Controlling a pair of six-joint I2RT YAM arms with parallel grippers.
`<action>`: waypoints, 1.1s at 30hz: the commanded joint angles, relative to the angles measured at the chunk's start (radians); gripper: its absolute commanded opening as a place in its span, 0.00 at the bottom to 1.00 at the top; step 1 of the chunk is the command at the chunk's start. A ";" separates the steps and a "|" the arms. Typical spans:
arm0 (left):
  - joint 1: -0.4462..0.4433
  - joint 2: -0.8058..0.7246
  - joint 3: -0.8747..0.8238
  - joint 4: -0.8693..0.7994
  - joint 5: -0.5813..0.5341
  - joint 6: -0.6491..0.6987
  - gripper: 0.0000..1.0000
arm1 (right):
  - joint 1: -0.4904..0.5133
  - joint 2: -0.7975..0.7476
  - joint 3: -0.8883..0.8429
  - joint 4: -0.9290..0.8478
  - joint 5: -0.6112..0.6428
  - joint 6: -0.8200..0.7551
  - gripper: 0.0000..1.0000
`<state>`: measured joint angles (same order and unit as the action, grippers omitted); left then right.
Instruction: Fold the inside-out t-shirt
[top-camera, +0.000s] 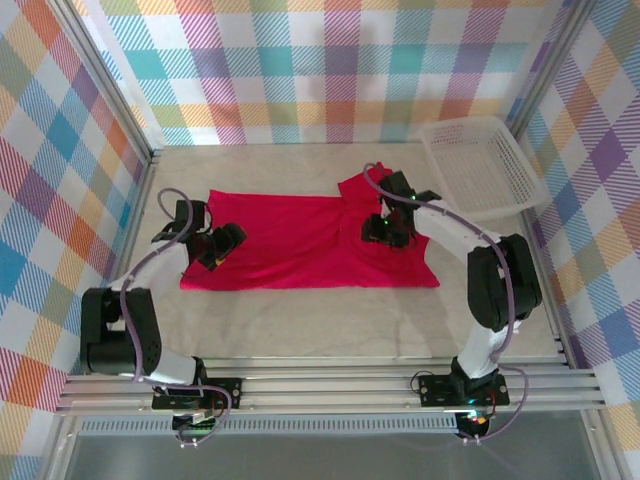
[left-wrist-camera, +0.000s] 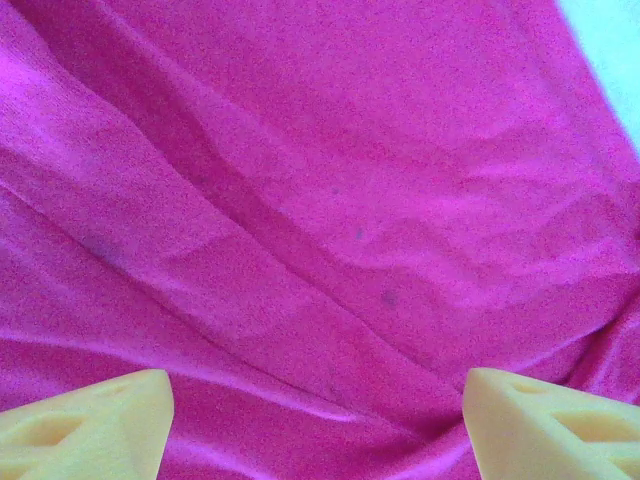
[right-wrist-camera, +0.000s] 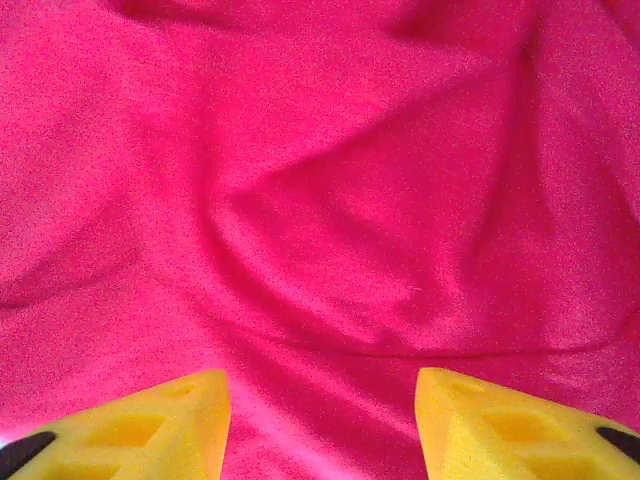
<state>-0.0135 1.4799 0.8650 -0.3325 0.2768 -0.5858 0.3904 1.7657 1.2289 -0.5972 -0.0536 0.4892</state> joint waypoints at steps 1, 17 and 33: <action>0.042 0.084 -0.007 0.009 -0.009 -0.008 0.75 | -0.059 -0.030 -0.151 0.047 -0.009 0.097 0.48; 0.100 -0.054 -0.038 -0.133 -0.156 0.036 0.78 | -0.047 -0.319 -0.353 -0.071 0.084 0.143 0.45; -0.043 -0.139 0.076 -0.197 -0.203 0.063 0.79 | -0.038 0.138 0.125 0.071 -0.028 0.125 0.55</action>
<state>-0.0513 1.3445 0.9508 -0.4961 0.0906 -0.5514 0.3420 1.8843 1.3060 -0.5011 -0.0448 0.6144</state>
